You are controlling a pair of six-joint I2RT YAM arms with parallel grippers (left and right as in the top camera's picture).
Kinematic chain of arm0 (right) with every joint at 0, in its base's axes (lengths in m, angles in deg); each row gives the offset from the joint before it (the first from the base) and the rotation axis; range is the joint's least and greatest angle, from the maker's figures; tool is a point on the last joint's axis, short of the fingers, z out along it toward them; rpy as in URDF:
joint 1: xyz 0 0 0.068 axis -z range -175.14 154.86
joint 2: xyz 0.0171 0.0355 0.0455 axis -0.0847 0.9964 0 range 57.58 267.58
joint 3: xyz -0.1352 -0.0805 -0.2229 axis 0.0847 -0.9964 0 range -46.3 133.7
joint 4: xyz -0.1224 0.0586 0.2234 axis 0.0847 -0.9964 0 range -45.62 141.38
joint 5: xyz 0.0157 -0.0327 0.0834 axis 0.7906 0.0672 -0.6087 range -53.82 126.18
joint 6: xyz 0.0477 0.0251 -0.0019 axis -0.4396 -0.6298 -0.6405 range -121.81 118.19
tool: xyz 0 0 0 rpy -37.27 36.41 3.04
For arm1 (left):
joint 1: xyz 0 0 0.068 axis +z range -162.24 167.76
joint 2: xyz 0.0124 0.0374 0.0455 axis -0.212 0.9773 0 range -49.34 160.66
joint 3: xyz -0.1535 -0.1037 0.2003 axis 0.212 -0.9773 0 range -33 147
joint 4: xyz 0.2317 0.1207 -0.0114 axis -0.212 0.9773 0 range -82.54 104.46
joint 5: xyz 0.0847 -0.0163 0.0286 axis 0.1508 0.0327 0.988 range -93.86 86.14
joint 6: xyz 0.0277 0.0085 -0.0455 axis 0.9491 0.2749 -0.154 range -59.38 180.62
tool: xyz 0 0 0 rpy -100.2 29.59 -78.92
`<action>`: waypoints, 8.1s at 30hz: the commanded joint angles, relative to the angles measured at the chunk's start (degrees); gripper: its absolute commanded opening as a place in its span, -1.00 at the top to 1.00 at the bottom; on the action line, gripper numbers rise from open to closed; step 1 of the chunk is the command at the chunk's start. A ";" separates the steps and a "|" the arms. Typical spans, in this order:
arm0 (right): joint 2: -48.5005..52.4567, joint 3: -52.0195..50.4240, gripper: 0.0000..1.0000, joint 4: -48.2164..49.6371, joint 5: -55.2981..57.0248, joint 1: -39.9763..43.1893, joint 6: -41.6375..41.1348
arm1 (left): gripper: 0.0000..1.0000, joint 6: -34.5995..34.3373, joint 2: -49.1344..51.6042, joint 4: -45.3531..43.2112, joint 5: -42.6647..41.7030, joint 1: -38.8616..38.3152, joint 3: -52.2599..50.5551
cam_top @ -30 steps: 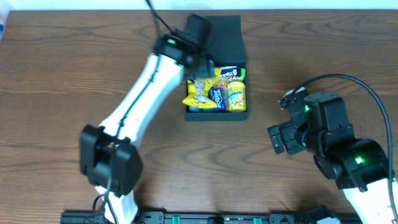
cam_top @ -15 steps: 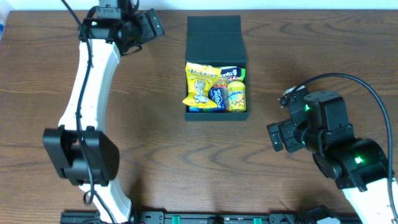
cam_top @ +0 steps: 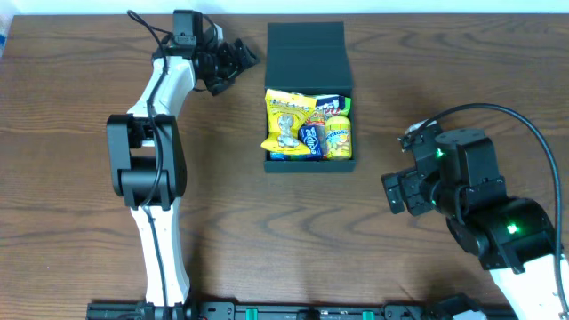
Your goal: Pack container
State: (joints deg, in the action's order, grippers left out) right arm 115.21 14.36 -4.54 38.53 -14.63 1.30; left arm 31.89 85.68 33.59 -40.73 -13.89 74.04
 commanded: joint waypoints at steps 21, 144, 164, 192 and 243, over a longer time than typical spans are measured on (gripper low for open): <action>-0.24 -0.15 -0.99 -0.50 0.46 0.35 -0.92 | -0.91 0.46 1.33 -6.86 -7.13 -8.04 0.48; 28.09 -2.34 -0.98 23.96 -4.70 -7.28 -13.29 | -0.91 2.56 -47.58 28.65 38.45 -26.69 -44.50; 31.54 -2.34 -0.99 25.46 -3.19 -7.28 -14.03 | -0.91 -1.11 -47.58 20.79 39.01 -28.52 -53.42; 35.82 -2.34 -0.98 25.46 -0.70 -7.28 -14.91 | -0.91 -2.75 -47.39 11.69 45.00 -28.52 -53.42; 35.82 -2.34 -0.98 25.35 -0.66 -7.28 -14.88 | -0.91 -2.19 -37.42 -0.63 39.95 -29.88 -53.57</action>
State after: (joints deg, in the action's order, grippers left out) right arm 149.35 12.24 21.58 35.69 -21.53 -13.39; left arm 29.53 47.65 32.76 -4.27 -43.18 20.69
